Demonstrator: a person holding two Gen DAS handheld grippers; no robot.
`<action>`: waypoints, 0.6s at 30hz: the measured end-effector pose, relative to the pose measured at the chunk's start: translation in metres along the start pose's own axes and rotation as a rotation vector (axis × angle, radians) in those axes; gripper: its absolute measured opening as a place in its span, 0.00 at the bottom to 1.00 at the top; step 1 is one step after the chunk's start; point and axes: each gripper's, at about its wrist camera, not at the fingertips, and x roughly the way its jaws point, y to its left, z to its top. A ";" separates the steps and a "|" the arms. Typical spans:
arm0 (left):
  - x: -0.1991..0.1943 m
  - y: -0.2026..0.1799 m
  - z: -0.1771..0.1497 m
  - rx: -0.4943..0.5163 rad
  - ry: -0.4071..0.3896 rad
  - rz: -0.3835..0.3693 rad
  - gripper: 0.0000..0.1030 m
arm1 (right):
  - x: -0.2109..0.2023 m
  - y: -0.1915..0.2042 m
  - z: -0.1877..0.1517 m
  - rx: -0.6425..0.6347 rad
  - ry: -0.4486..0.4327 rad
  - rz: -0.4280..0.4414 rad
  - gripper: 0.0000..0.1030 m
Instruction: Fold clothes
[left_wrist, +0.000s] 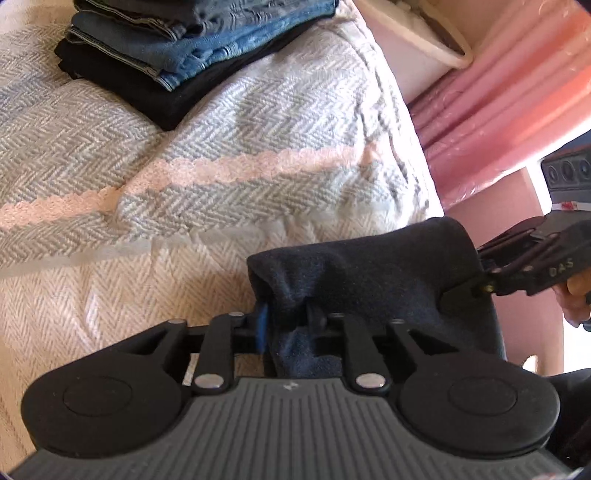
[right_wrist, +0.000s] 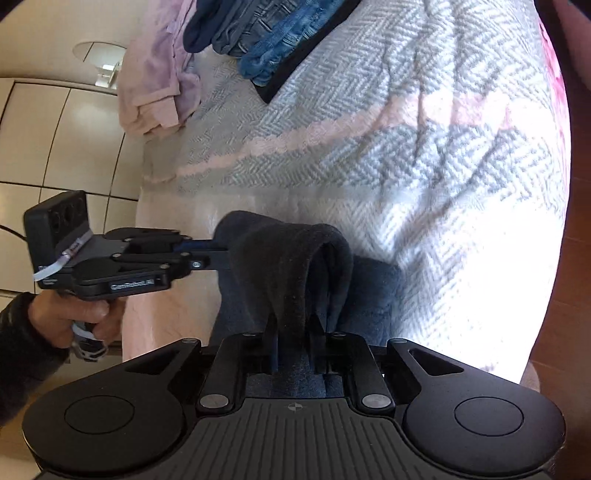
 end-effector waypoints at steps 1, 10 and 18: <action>-0.004 0.003 -0.002 -0.018 -0.008 -0.003 0.29 | -0.005 0.003 0.000 -0.019 -0.009 -0.002 0.28; 0.018 0.038 -0.005 -0.240 -0.054 -0.149 0.42 | -0.011 0.006 0.005 -0.153 -0.155 -0.018 0.63; -0.025 0.013 -0.023 -0.185 -0.157 -0.143 0.16 | 0.004 0.003 0.014 -0.127 -0.143 0.052 0.34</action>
